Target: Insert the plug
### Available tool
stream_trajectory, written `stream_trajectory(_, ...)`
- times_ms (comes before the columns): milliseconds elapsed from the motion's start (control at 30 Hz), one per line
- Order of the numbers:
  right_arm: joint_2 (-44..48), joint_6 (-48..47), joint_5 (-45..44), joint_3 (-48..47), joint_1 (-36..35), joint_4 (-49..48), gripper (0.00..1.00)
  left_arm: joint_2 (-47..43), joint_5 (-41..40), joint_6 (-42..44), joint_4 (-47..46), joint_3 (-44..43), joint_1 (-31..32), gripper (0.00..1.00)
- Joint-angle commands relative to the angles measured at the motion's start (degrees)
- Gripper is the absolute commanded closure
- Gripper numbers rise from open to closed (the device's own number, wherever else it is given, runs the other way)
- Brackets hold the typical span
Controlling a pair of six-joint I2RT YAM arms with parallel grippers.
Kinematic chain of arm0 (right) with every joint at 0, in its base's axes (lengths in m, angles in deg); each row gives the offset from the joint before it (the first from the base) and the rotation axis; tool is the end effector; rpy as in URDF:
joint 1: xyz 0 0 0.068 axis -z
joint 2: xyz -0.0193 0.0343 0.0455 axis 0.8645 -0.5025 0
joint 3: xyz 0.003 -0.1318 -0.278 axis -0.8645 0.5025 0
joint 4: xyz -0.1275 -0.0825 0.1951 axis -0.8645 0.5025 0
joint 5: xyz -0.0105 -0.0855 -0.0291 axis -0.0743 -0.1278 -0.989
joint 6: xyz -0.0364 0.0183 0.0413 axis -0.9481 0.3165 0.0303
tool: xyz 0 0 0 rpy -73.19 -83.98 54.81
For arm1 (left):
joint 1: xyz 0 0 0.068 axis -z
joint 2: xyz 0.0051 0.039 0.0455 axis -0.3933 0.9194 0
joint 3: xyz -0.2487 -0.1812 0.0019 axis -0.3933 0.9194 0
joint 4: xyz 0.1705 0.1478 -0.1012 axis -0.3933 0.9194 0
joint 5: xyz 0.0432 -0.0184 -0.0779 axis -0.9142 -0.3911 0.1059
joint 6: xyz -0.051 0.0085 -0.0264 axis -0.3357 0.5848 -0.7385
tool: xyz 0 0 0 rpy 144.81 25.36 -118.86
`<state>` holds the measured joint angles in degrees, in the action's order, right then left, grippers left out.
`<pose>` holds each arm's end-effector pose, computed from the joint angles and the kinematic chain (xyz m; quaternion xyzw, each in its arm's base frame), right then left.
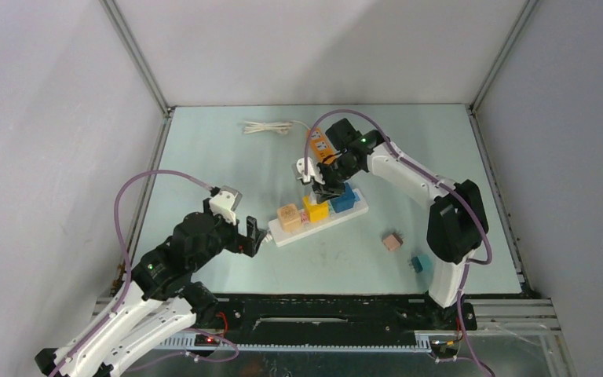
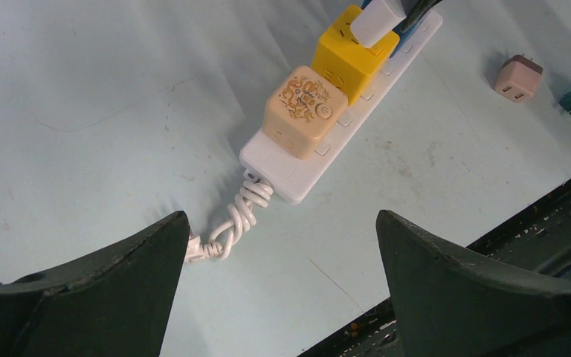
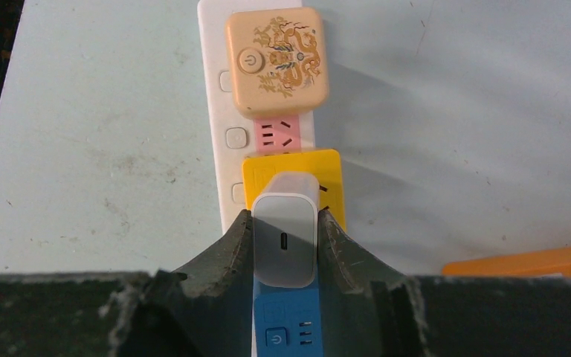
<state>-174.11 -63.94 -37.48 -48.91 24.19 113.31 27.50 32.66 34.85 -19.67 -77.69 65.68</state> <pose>0.2947 0.2446 0.3026 -0.7583 0.5235 0.2787 0.2707 0.0587 -0.0446 0.3032 0.1693 0.8303 -0.1865 0.4972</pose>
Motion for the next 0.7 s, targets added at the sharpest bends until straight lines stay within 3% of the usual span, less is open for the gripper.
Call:
stream_trajectory(0, -1.9, -2.7, 0.1, -3.0, 0.8, 2.9, 1.00, 0.3, -1.0, -1.1, -1.7, 0.9, 0.1, 0.02)
stream_trajectory(367, -5.8, -6.4, 1.3, -7.0, 0.2, 10.5, 1.00, 0.0, -1.0, -1.1, -1.7, 0.9, 0.1, 0.02)
stream_trajectory(667, -10.0, 0.3, -1.9, -10.9, -0.7, 9.6, 1.00, -0.5, -1.0, -1.1, -1.7, 1.0, 0.1, 0.02)
